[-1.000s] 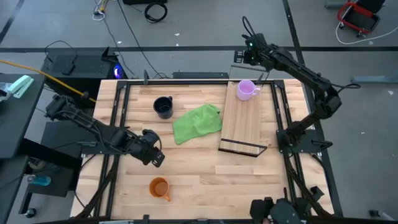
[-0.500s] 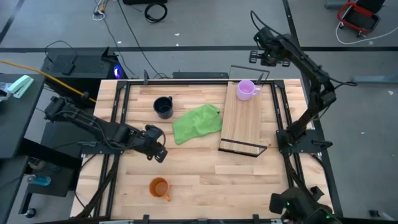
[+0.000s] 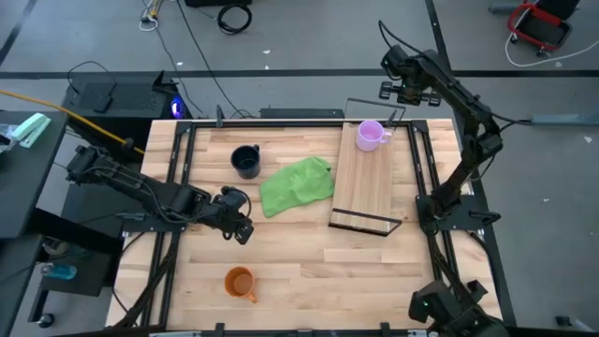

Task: Stack small to large cups/mugs on shelf
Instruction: Move the shelf to the center

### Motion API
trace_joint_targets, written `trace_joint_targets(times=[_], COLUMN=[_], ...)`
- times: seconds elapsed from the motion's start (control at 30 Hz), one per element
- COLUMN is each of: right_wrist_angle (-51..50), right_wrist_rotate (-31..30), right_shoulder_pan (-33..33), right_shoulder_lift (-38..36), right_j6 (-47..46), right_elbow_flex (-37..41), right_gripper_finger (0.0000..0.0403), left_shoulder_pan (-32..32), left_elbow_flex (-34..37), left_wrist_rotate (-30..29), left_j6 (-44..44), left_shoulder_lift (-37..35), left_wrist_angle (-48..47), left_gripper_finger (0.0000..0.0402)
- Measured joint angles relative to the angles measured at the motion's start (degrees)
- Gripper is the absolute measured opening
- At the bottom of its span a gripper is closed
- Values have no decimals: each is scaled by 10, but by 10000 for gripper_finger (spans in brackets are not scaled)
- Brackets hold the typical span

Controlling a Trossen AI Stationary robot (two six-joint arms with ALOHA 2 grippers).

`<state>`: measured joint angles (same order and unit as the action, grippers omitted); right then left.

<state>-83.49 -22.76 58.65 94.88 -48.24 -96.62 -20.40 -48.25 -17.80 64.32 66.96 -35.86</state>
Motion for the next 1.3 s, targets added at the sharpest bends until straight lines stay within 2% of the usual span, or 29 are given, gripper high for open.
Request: trace_joint_targets(times=[0.37, 0.63, 0.93, 1.3], right_wrist_angle=[-18, -41, -9, 39], right_wrist_rotate=[-32, -33, -29, -17], right_shoulder_pan=[-3, 2, 1, -13], right_shoulder_lift=[39, 80, 84, 78], right_j6=[-43, -45, -16, 23], right_elbow_flex=[1, 1, 1, 1], right_gripper_finger=[1, 0, 0, 0], left_shoulder_pan=[0, 0, 0, 0], left_elbow_flex=[0, 0, 0, 0], left_wrist_rotate=[0, 0, 0, 0], left_j6=[-23, -25, -35, -36], left_shoulder_lift=[0, 0, 0, 0], left_wrist_angle=[18, 18, 17, 16], left_gripper_finger=[30, 34, 25, 34])
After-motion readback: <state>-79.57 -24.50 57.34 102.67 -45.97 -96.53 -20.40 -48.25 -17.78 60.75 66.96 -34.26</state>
